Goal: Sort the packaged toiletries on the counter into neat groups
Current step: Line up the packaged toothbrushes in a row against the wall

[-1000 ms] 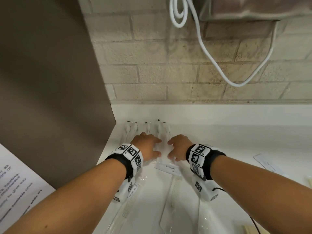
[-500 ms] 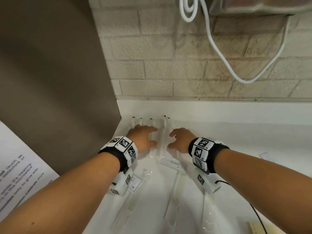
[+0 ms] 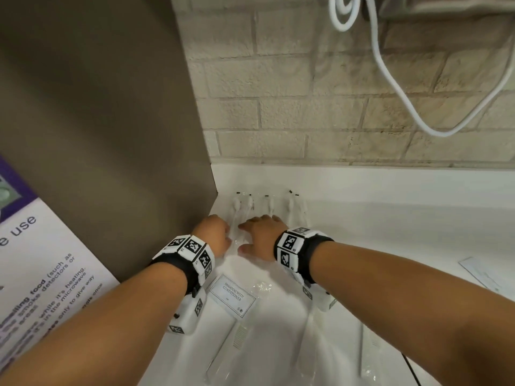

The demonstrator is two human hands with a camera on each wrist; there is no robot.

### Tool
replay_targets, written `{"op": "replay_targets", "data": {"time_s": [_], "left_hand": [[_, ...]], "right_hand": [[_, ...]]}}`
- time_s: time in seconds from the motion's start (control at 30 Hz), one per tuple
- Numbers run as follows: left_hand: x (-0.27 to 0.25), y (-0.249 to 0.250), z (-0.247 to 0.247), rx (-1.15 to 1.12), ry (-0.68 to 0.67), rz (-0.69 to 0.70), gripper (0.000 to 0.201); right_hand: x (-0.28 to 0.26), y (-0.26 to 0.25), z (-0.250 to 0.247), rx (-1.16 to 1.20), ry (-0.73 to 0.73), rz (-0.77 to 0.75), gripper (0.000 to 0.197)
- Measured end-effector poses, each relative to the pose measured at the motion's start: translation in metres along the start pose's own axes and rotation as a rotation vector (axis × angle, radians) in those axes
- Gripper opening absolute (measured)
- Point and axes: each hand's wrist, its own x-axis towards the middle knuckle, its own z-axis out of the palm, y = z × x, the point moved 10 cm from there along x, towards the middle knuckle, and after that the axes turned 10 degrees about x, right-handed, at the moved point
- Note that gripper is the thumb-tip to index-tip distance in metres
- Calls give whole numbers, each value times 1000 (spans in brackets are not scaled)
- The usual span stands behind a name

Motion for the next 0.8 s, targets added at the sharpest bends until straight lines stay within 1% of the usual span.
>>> {"op": "replay_targets", "data": {"time_s": [0.1, 0.23, 0.37, 0.5, 0.67, 0.8], "left_hand": [[5, -2, 4, 27, -32, -7, 21], [13, -8, 9, 30, -69, -38, 22], [16, -10, 8, 79, -75, -43, 19], [19, -12, 8, 115, -85, -48, 20], [20, -13, 8, 80, -78, -45, 21], [19, -14, 7, 40, -67, -38, 19]], "right_hand": [[8, -1, 6, -23, -23, 17, 66], [9, 1, 8, -8, -20, 37, 63], [7, 2, 8, -14, 6, 29, 56], [5, 2, 8, -19, 5, 38, 52], [4, 1, 9, -22, -11, 46, 53], [2, 0, 7, -13, -22, 63, 50]]}}
